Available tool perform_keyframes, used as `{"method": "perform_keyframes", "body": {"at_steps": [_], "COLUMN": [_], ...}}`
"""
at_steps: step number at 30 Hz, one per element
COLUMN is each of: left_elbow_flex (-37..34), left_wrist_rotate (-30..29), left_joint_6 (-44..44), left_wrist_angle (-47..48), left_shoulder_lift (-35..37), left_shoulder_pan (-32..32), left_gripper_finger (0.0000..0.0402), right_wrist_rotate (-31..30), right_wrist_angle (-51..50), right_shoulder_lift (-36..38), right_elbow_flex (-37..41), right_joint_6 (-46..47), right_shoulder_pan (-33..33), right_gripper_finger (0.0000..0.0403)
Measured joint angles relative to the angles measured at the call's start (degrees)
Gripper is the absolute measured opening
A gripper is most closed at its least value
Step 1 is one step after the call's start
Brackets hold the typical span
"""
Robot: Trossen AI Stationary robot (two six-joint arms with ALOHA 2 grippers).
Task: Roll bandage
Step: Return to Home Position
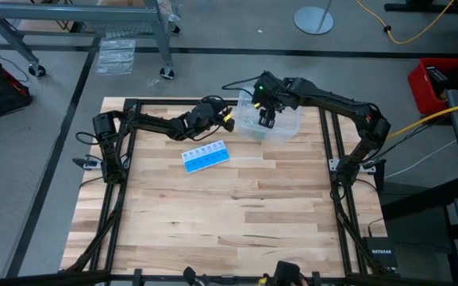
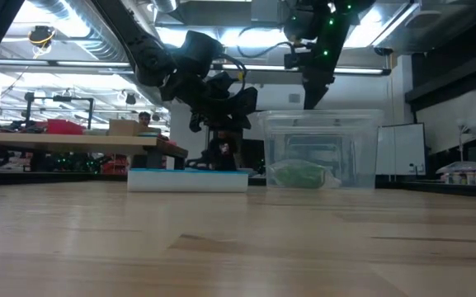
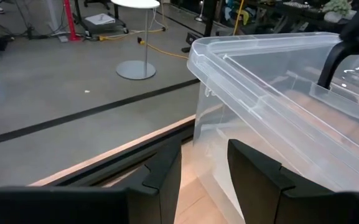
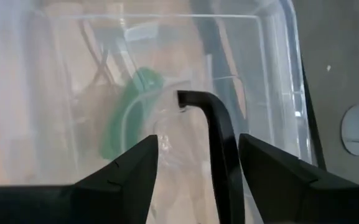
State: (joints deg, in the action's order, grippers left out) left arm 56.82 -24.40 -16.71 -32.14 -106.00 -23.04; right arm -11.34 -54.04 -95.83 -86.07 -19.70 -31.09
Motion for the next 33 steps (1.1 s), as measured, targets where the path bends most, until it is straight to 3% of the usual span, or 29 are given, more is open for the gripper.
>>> {"method": "perform_keyframes", "body": {"at_steps": [11, 18, 26, 33], "left_elbow_flex": [0.0, 0.0, 0.0, 0.04], "left_wrist_rotate": [0.0, -0.17, -0.17, -0.13], "left_joint_6": [0.15, 1.96, 9.64, 16.2], "left_wrist_angle": [-0.04, -0.19, 4.31, 27.48], "left_shoulder_lift": [0.0, 2.26, 14.13, 31.86], "left_shoulder_pan": [-0.03, -0.05, 1.32, 6.53], "left_gripper_finger": [0.0124, 0.0124, 0.0124, 0.0124], "right_wrist_rotate": [0.35, 0.33, 1.81, 16.45], "right_wrist_angle": [-2.74, -9.78, -25.64, -29.53], "right_shoulder_lift": [0.0, 0.02, 0.45, 8.88], "right_elbow_flex": [-9.27, -18.11, -32.92, -37.95], "right_joint_6": [0.08, 0.32, 5.47, 7.94], "right_shoulder_pan": [0.0, 0.0, 0.0, 0.0], "right_gripper_finger": [0.0227, 0.0227, 0.0227, 0.0227]}}
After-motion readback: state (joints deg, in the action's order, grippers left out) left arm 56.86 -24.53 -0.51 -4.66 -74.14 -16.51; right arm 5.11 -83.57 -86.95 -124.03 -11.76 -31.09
